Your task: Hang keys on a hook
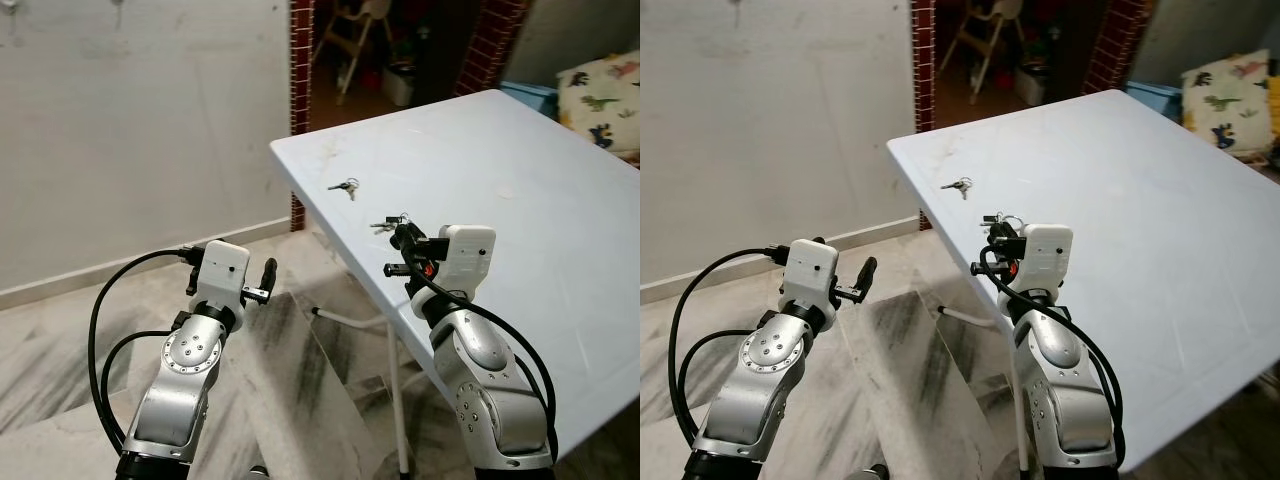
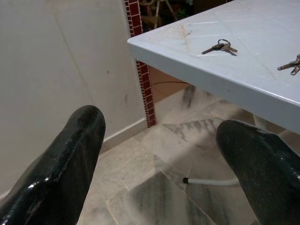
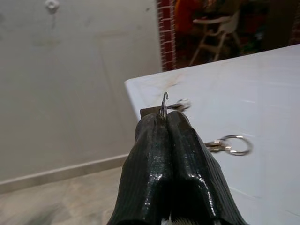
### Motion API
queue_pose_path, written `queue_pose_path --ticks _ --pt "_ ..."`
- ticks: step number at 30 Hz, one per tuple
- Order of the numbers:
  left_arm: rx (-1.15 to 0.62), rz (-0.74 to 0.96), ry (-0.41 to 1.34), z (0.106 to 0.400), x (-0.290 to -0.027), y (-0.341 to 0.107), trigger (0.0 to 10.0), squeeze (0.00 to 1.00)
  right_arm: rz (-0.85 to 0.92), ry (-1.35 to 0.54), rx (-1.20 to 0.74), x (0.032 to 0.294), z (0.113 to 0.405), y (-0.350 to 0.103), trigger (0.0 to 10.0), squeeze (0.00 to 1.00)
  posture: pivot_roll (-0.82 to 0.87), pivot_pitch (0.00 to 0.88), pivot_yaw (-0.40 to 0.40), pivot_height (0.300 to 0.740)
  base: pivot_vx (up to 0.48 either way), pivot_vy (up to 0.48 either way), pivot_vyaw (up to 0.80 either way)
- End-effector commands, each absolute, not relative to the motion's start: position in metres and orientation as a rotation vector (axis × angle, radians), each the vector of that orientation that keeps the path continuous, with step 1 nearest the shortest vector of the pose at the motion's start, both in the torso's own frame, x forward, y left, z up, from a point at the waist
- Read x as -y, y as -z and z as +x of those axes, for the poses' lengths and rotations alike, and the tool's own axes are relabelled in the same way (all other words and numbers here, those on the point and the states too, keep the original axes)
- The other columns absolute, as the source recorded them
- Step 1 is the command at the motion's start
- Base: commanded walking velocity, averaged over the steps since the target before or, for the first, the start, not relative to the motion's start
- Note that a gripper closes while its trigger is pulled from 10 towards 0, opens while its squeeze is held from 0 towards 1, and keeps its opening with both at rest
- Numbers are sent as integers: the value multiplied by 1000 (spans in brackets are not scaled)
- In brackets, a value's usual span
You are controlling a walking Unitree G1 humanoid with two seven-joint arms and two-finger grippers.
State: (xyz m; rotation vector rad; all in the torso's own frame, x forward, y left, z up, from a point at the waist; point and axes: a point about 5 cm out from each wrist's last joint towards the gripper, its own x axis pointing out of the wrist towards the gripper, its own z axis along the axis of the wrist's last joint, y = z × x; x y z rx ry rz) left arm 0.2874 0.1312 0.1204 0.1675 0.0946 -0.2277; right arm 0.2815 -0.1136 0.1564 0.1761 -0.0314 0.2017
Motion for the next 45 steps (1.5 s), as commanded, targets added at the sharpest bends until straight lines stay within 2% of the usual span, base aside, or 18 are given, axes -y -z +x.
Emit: queue_pose_path --ticks 1,4,22,45 --pt "-91 150 256 287 -127 -124 10000 0 179 -218 50 112 280 -162 10000 0 64 7 -41 740 0 0 800" --pt "-95 152 258 287 -127 -124 10000 0 175 -214 52 112 281 -163 10000 0 62 9 -39 740 0 0 583" --pt "-124 131 251 286 -128 -122 10000 0 181 -214 47 112 282 -162 10000 0 72 10 -42 740 0 53 0" --pt "-139 120 246 292 -128 -121 10000 0 158 -218 61 110 288 -161 10000 0 85 0 -38 740 0 480 0"
